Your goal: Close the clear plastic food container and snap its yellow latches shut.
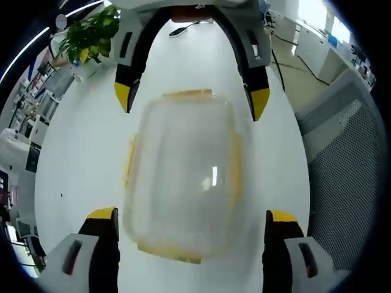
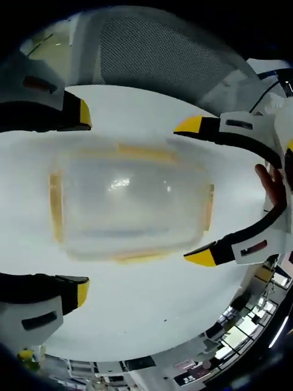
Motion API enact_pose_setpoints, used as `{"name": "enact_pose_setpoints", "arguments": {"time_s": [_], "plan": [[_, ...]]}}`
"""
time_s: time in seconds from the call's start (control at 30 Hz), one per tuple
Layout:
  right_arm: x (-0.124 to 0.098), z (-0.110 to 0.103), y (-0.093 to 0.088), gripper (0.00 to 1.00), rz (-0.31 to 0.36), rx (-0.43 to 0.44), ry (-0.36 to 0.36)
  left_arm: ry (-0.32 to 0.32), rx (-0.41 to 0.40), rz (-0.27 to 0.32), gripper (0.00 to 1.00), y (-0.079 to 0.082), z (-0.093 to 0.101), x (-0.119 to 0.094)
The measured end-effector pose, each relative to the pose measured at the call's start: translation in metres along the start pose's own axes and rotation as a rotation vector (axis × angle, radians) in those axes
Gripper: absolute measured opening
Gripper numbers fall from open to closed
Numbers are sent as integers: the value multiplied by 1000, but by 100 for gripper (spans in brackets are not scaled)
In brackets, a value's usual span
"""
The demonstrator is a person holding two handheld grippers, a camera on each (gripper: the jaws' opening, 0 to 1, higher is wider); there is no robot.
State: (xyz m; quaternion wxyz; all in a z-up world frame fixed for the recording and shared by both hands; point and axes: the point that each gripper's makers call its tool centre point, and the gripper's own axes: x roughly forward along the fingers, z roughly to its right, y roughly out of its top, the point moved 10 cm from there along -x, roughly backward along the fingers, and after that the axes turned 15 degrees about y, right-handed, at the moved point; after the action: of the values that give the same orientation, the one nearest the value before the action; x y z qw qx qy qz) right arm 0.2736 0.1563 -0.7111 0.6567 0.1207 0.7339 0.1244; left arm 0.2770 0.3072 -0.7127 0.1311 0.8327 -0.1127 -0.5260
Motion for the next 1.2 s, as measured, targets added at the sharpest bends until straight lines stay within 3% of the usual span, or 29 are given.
{"name": "enact_pose_setpoints", "arguments": {"time_s": [0.23, 0.33, 0.47, 0.93, 1.2], "plan": [[5, 3, -1, 87, -33, -19, 7, -11, 30, -31, 96, -1, -4, 14], [5, 6, -2, 78, -54, -39, 4, -8, 48, -47, 94, -1, -5, 18], [6, 7, -2, 78, -52, -41, 14, 27, 88, -75, 86, -2, -7, 22], [7, 6, 0, 76, -50, -60, 20, 29, 85, -127, 85, -1, -4, 20], [12, 5, 13, 76, -64, -98, 35, 41, 45, -146, 85, -14, 3, 13]]}}
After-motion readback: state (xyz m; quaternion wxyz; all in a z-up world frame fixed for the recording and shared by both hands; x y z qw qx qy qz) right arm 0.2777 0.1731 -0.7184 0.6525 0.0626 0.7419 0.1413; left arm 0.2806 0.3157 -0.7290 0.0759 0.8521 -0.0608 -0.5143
